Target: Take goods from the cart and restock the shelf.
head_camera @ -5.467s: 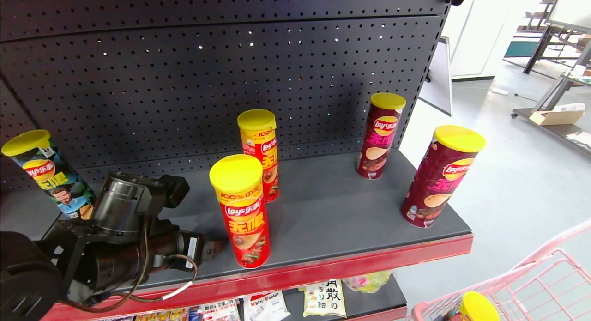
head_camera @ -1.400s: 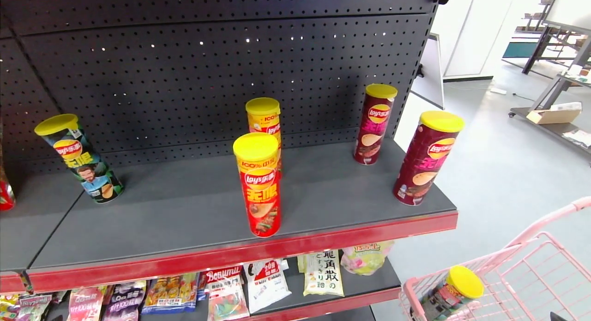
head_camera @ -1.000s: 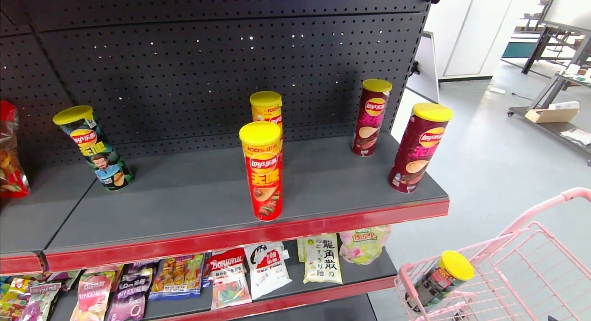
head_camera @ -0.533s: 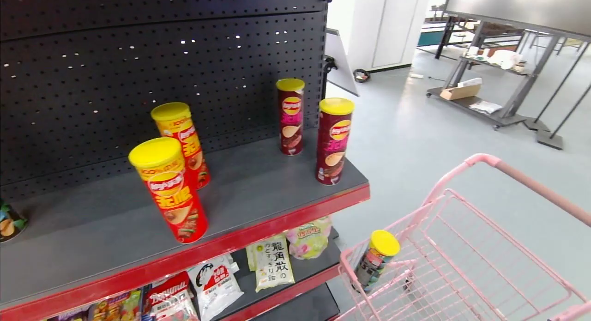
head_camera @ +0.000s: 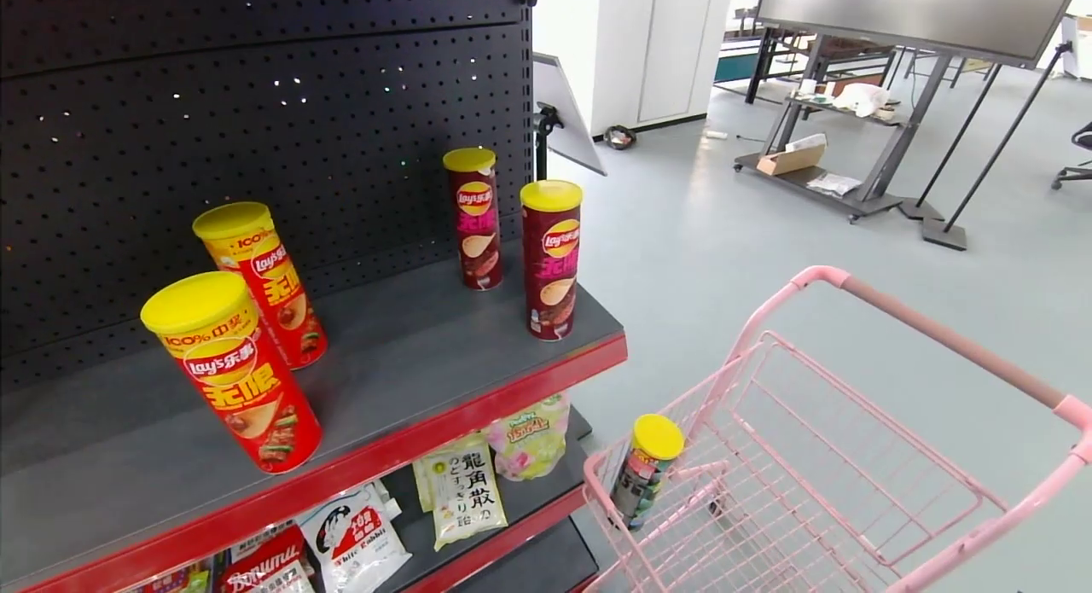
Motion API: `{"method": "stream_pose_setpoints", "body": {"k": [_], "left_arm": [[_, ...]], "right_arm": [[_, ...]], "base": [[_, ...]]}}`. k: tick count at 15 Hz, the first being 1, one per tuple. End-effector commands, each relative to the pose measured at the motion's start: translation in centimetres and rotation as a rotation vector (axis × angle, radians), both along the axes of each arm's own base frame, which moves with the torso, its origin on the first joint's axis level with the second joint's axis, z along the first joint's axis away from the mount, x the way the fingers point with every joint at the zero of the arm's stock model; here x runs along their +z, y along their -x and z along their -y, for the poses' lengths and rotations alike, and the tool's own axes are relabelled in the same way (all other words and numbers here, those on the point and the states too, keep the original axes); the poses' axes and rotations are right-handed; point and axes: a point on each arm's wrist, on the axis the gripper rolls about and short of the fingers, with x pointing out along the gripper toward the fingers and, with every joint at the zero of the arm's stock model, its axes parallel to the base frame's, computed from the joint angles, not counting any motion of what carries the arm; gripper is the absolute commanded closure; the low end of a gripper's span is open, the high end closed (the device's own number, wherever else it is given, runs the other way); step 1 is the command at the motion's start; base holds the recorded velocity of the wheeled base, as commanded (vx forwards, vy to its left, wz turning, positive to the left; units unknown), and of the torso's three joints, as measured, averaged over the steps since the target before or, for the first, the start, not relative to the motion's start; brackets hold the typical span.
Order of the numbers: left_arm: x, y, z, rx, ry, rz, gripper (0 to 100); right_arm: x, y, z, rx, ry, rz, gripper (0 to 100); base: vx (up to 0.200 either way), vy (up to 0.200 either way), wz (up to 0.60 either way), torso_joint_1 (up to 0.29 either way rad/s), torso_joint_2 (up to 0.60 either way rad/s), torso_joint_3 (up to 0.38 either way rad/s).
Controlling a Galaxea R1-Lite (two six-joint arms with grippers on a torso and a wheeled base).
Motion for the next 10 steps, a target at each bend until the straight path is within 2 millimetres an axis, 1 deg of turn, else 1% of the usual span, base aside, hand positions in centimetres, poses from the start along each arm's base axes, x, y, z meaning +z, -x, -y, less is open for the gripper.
{"method": "stream_pose_setpoints", "body": {"k": [1,2,4,10], "left_arm": [[-2.9,1.8,-0.4,0.007,0.012,0.083,0],[-4.4,2.2,-0.5,0.021,0.011,0.104,0],[-4.9,2.0,-0.6,0.063,0.002,0.109,0],[-5.0,1.9,-0.5,0.067,0.045,0.11,0]], "right_arm": [[0.0,0.3,0.0,-0.009,0.003,0.017,0],[-0.3,0.6,0.0,-0.015,0.005,0.028,0],[-0.6,1.0,0.0,-0.013,0.004,0.044,0],[-0.8,1.5,0.0,-0.015,0.004,0.076,0]], "base": [[0.0,0.0,0.0,-0.11,0.28,0.154],[0.0,0.0,0.0,-0.139,0.32,0.178],[0.0,0.0,0.0,-0.132,0.33,0.181],[0.0,0.0,0.0,-0.145,0.34,0.191]]}}
